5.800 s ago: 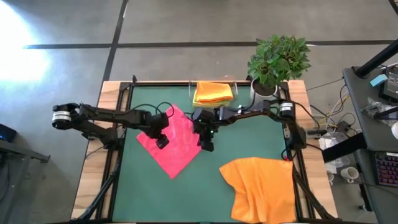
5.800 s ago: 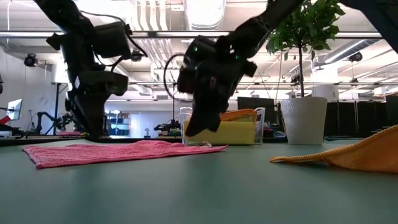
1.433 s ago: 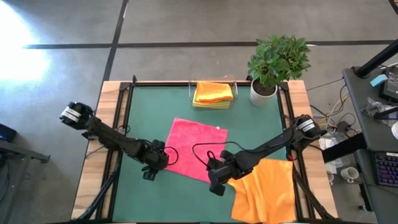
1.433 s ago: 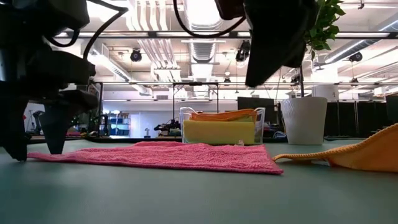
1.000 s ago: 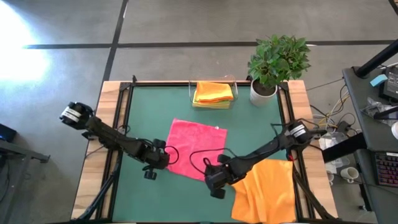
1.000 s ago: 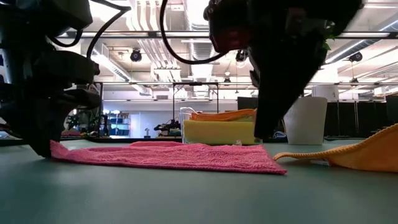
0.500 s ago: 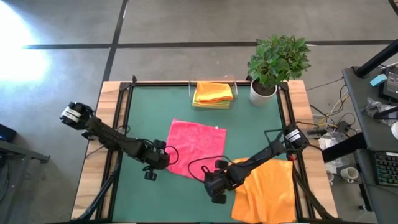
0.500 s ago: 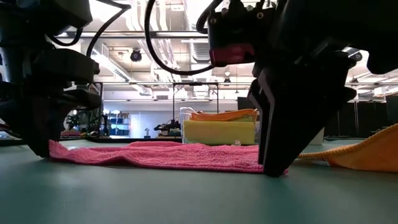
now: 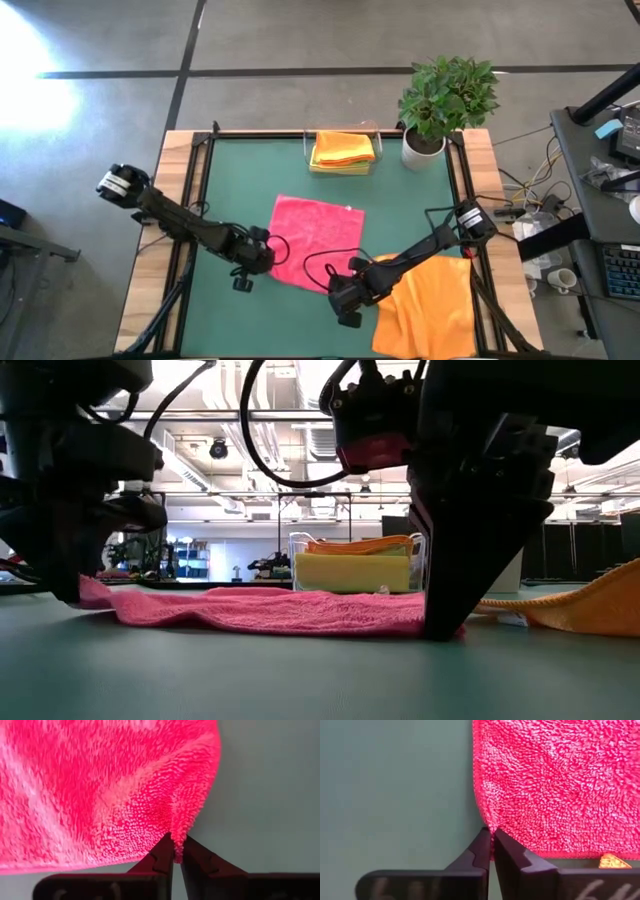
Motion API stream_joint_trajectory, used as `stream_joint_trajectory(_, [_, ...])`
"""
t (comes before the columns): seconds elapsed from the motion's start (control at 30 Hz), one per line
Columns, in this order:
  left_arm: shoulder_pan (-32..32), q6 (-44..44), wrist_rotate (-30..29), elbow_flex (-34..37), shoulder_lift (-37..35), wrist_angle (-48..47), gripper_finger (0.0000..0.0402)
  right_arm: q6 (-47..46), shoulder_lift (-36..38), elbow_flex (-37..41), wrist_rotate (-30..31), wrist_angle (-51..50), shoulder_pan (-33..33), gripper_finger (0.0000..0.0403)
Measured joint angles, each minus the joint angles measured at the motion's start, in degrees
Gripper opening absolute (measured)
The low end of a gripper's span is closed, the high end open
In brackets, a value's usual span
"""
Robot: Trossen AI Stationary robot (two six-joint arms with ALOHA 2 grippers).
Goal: Fold microfiber towels
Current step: Fold the pink towel
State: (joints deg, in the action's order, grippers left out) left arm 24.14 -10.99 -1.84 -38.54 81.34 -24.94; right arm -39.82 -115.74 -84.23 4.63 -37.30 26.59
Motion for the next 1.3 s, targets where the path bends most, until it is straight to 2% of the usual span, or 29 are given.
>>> stream_joint_trajectory(0.1, [0.0,2.1,1.7,-1.8,-0.3,-2.9,0.0012,-1.0,1.0,-1.3,-0.1,-1.9,-0.1,0.0009])
stream_joint_trajectory(0.3, [0.0,4.6,3.0,-9.7,-1.6,-17.7,0.0012,-5.6,3.9,-6.6,-0.1,-8.1,0.0,0.0009])
stream_joint_trajectory(0.43, [0.0,5.4,7.1,-14.8,-2.6,-24.8,0.0012,-8.0,3.7,-11.1,-0.3,-12.6,0.8,0.0009])
stream_joint_trajectory(0.67, [0.1,3.7,14.6,-21.6,-4.3,-28.6,0.0012,-19.1,3.9,-19.3,-0.2,-18.2,3.1,0.0009])
stream_joint_trajectory(0.77, [0.1,2.5,15.3,-22.9,-4.6,-28.5,0.0012,-22.0,3.9,-22.0,3.9,-21.5,3.9,0.0009])
stream_joint_trajectory(0.87, [0.0,2.5,13.1,-22.3,-4.6,-28.7,0.0012,-23.8,3.8,-22.9,8.5,-26.2,3.9,0.0009])
stream_joint_trajectory(0.97, [-0.2,2.4,4.7,-20.5,-4.1,-28.7,0.0012,-26.1,3.3,-21.8,12.2,-29.6,2.3,0.0008])
stream_joint_trajectory(1.03, [-0.2,2.3,-2.4,-18.9,-3.6,-28.8,0.0012,-26.9,3.2,-19.4,12.9,-30.0,1.0,0.0008])
stream_joint_trajectory(1.1, [-0.3,1.9,-7.3,-17.6,-2.9,-28.7,0.0012,-28.0,3.1,-16.7,13.8,-29.6,-0.6,0.0008])
stream_joint_trajectory(1.3, [-2.2,-0.6,-9.4,-13.4,-0.7,-28.1,0.0012,-30.4,3.0,-11.5,15.1,-28.0,-5.3,0.0008])
